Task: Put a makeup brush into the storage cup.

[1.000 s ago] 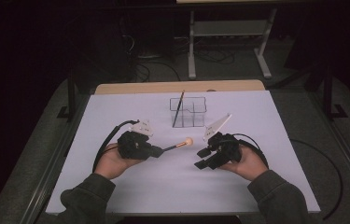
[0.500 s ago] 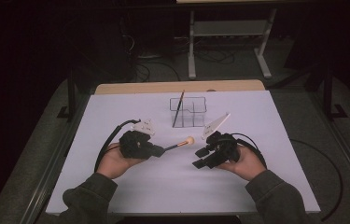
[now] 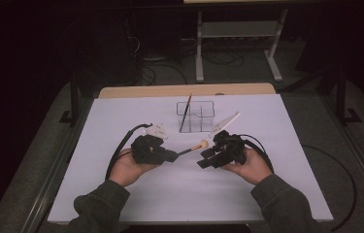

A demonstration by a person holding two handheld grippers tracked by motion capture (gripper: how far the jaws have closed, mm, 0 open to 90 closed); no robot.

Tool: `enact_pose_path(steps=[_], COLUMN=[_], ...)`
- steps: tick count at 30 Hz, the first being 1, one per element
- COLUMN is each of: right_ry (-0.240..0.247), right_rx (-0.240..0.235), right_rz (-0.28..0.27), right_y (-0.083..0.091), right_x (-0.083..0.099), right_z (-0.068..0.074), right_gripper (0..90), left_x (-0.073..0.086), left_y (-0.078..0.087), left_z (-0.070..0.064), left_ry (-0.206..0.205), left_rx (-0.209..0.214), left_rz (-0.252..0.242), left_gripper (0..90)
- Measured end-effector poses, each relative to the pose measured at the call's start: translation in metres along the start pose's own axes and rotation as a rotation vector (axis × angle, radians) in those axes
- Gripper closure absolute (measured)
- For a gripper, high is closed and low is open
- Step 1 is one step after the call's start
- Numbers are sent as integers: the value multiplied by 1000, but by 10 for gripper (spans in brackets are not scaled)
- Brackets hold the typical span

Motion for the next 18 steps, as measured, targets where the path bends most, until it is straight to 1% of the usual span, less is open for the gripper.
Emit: enact_pose_path(steps=[1,3,5,7,8,9,10,11,13,14,16,18], right_ry=[-13,-22,-22,-30,-24,-24,-28,-24,-25,-20,-5,2], right_rx=[-2,-5,-6,-2,10,10,13,17,19,26,37,49], right_rz=[-7,-11,-15,-18,-24,-24,-35,-53,-62,-69,-77,-83], right_y=[0,1,1,1,2,2,2,4,6,7,8,10], right_x=[-1,-2,-3,-3,-4,-4,-5,-7,-8,-10,-12,-13], right_z=[-1,-1,-2,-2,-3,-3,-2,-2,-2,-1,0,0], right_gripper=[537,535,536,549,567,567,578,593,598,605,627,653], left_x=[-1,-2,-3,-4,-4,-5,-5,-5,-6,-6,-7,-7], left_y=[-1,-3,-3,-4,-4,-4,-4,-5,-6,-7,-9,-11], left_z=[-1,-2,-3,-3,-3,-4,-3,-4,-4,-5,-6,-6], left_ry=[0,-11,-1,-7,-6,-2,-7,1,-7,-2,-1,-13], left_rx=[3,4,6,2,2,2,0,1,3,8,4,0], left_rz=[0,-1,-5,-7,-7,-8,-9,-6,1,2,14,26], left_gripper=[839,839,839,838,838,838,839,838,837,836,837,837])
Point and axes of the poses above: each handheld gripper's, and its own axes: y roughly backward along the jaws, x roughly out of its underside, z roughly to its left, the point moved 3 cm from there along -y, roughly forward along the jaws, and after that the axes turned 8 degrees about -x, right-handed, at the moved point
